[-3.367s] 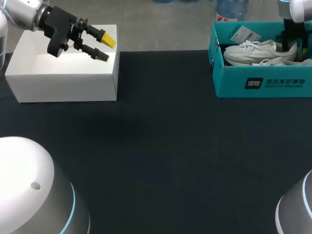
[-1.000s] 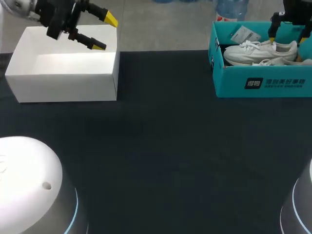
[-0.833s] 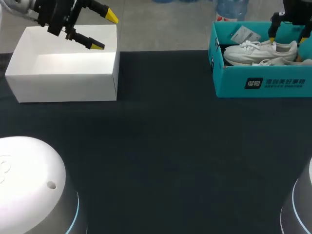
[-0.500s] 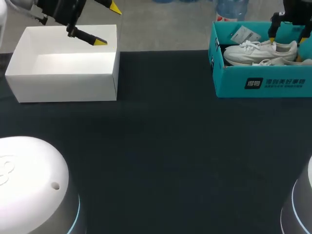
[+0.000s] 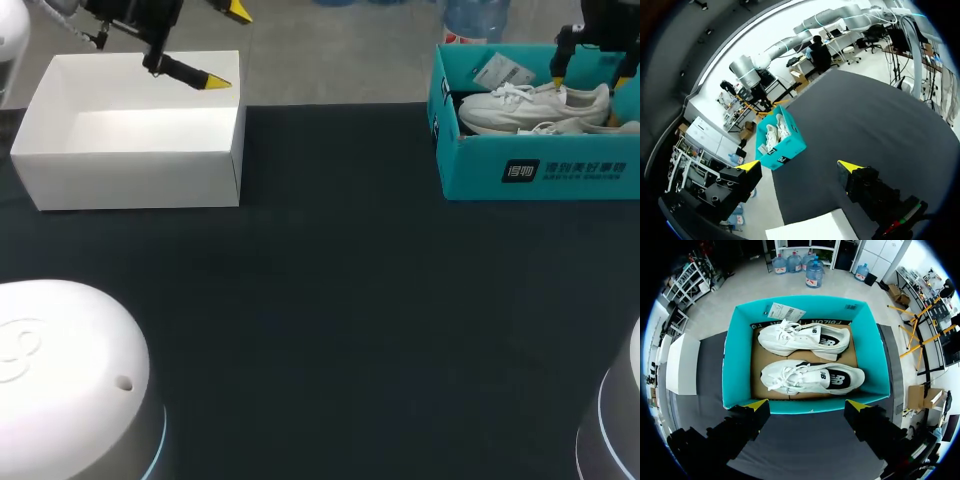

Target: Take the shoe out of the shoebox, open the shoe tongue, remove and reinsert the insole, then place the shoe into the shoebox

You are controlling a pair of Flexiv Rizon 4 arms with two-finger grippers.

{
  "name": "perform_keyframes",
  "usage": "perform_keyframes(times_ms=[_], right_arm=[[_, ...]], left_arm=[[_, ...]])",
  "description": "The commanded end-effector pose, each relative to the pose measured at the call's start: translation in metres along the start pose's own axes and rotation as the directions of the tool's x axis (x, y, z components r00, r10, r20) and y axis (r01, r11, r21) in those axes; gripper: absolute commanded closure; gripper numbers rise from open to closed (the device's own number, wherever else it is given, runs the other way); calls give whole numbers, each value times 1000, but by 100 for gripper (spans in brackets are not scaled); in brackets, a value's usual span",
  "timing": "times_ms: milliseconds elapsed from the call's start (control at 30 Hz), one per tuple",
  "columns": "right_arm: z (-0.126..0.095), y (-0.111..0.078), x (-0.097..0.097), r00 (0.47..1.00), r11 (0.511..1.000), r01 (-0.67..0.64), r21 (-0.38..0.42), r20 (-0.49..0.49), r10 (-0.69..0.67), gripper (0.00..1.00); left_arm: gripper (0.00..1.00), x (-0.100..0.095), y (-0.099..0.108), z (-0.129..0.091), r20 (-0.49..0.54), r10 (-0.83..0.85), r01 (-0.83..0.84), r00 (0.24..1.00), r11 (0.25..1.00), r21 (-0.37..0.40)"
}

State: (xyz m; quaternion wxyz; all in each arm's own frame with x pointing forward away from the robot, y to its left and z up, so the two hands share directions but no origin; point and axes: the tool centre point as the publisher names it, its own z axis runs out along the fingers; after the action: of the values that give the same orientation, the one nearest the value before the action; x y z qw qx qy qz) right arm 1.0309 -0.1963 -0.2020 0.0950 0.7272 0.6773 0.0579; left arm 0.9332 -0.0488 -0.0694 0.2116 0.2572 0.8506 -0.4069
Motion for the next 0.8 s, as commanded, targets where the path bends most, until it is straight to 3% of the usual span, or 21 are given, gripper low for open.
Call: perform_keyframes(times_ms=[33,233,400,533,800], right_arm=[[0,-1,0,1000,1000,-1,-2,-1,1,0],[0,-1,0,1000,1000,-1,-2,-1,1,0],[0,-1,0,1000,1000,-1,-2,-1,1,0],[0,-1,0,1000,1000,-1,-2,-1,1,0],[0,-1,0,1000,1000,-1,-2,-1,1,0]], left_arm=[[0,0,1,-1,232,-436,492,870,798,-349],[0,7,22,-5,343,-478,586,809,701,-406],[0,21,47,-2,351,-460,578,816,670,-466],[0,32,65,2,389,-476,614,789,603,-509],[0,37,87,5,466,-541,711,700,469,-523]])
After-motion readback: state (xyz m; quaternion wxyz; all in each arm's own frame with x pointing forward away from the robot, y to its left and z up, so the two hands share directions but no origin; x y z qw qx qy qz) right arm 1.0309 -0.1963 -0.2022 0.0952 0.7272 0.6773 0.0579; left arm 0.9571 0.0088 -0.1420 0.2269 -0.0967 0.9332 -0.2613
